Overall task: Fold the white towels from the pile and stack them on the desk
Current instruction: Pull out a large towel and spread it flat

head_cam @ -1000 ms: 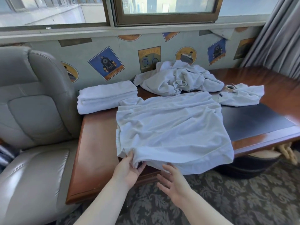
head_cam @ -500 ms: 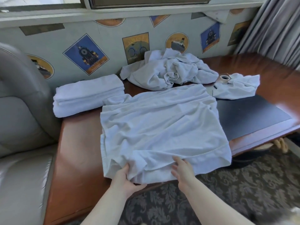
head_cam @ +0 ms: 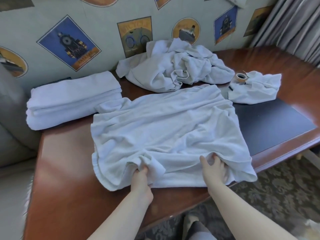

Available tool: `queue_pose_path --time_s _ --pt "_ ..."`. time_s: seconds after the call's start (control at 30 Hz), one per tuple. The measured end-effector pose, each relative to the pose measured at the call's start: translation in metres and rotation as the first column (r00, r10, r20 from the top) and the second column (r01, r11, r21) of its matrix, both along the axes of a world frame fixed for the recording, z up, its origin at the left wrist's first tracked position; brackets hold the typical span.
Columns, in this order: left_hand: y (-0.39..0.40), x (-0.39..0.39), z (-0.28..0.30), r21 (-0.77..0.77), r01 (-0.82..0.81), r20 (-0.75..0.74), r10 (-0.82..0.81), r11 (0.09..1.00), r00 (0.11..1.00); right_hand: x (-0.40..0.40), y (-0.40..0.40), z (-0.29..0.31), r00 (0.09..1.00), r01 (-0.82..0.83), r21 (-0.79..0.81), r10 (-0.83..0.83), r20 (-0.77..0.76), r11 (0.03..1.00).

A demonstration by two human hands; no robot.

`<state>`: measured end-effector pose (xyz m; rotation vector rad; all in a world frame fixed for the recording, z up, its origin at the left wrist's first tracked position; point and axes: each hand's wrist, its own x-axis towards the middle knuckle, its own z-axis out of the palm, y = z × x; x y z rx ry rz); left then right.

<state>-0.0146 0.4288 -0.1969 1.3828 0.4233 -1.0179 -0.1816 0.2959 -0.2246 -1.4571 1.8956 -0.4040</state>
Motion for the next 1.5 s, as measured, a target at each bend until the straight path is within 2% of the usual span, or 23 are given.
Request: queue_pose_path --time_s 0.13,0.37,0.43,0.57,0.63,0.77,0.93,1.07,1.23,1.4,1.5 --pt "-0.038 0.018 -0.002 -0.002 -0.013 0.013 0.013 1.000 1.000 0.007 -0.035 -0.009 0.986 -0.166 0.021 0.166 -0.006 0.986" --pt "-0.126 0.056 0.011 0.018 0.016 0.063 -0.017 1.000 0.998 0.033 -0.117 -0.011 0.955 -0.297 0.027 0.298 -0.011 0.954" --pt "-0.157 0.066 0.012 0.040 -0.017 0.084 0.014 0.999 0.996 0.042 -0.149 -0.009 0.940 -0.342 0.056 0.341 0.017 0.938" --pt "-0.219 0.085 0.011 0.030 0.017 0.130 -0.021 0.999 0.991 0.059 -0.218 -0.002 0.901 -0.427 0.077 0.416 0.123 0.901" --pt "-0.251 0.095 0.015 0.069 -0.036 0.140 0.026 0.997 0.990 0.065 -0.251 -0.001 0.869 -0.474 0.070 0.454 0.199 0.877" --pt "-0.286 0.103 0.010 -0.026 -0.110 0.125 0.113 0.994 0.986 0.069 -0.291 -0.001 0.798 -0.570 0.066 0.532 0.284 0.819" --pt "-0.248 0.076 0.009 -0.244 -0.181 0.036 0.195 0.953 0.980 0.047 -0.279 -0.002 0.796 -0.557 -0.046 0.549 0.255 0.829" --pt "-0.196 0.047 0.000 -0.172 -0.170 0.041 0.180 0.970 0.983 0.016 -0.243 -0.004 0.819 -0.568 -0.039 0.570 0.071 0.822" --pt "-0.131 0.008 -0.004 -0.086 -0.169 0.051 0.174 0.982 0.983 -0.026 -0.207 -0.005 0.722 -0.687 -0.033 0.678 -0.134 0.726" --pt "-0.064 -0.002 0.004 -0.016 -0.260 0.173 0.259 0.965 0.950 -0.061 -0.174 0.001 0.740 -0.618 0.098 0.618 -0.265 0.780" --pt "-0.024 -0.007 0.004 -0.011 -0.286 0.176 0.283 0.958 0.943 -0.061 -0.149 0.010 0.772 -0.551 0.166 0.576 -0.269 0.818"
